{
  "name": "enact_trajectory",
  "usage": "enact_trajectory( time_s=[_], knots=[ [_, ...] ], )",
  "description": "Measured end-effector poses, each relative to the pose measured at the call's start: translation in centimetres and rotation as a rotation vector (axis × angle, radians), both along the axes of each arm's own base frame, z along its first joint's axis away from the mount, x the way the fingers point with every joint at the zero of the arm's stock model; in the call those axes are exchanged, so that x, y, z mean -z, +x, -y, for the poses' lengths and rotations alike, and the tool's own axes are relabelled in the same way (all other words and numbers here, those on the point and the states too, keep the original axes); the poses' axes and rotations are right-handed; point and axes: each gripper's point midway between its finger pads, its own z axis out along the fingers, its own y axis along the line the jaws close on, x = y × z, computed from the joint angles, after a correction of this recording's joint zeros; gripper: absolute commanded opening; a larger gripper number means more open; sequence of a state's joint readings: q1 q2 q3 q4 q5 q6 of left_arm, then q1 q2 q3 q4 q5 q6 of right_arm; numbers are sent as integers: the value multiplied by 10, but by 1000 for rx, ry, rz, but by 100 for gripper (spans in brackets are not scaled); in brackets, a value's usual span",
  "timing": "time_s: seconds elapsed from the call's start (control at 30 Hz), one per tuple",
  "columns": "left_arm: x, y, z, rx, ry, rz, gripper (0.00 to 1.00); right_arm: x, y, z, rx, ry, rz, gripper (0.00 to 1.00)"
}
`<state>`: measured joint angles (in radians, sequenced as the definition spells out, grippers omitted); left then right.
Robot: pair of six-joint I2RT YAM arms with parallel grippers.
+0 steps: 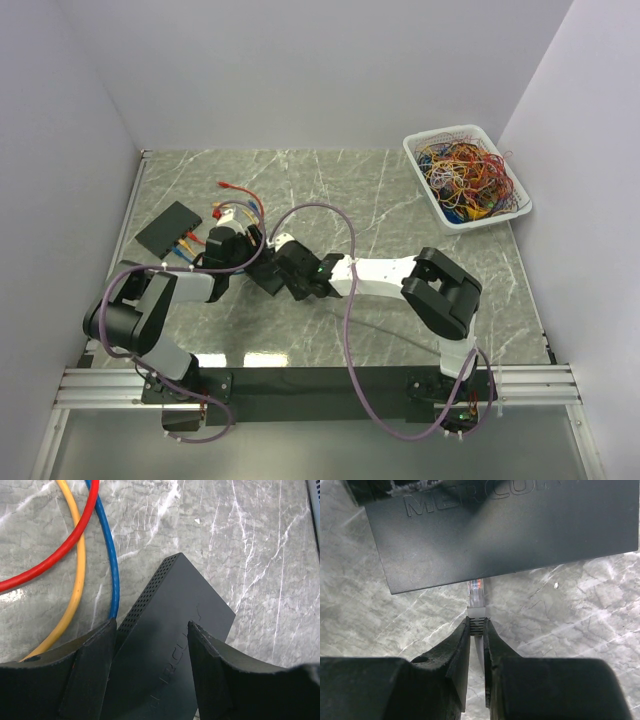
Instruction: Insert the plug into the switch port
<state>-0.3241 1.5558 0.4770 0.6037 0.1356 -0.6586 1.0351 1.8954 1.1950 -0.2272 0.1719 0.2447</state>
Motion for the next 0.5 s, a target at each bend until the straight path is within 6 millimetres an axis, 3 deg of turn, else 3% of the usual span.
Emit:
enact_trajectory(
  time_s=[0.5],
  knots=[
    [3, 3, 1, 1, -4, 6, 63, 0, 5, 4, 24, -31, 33, 0]
  ],
)
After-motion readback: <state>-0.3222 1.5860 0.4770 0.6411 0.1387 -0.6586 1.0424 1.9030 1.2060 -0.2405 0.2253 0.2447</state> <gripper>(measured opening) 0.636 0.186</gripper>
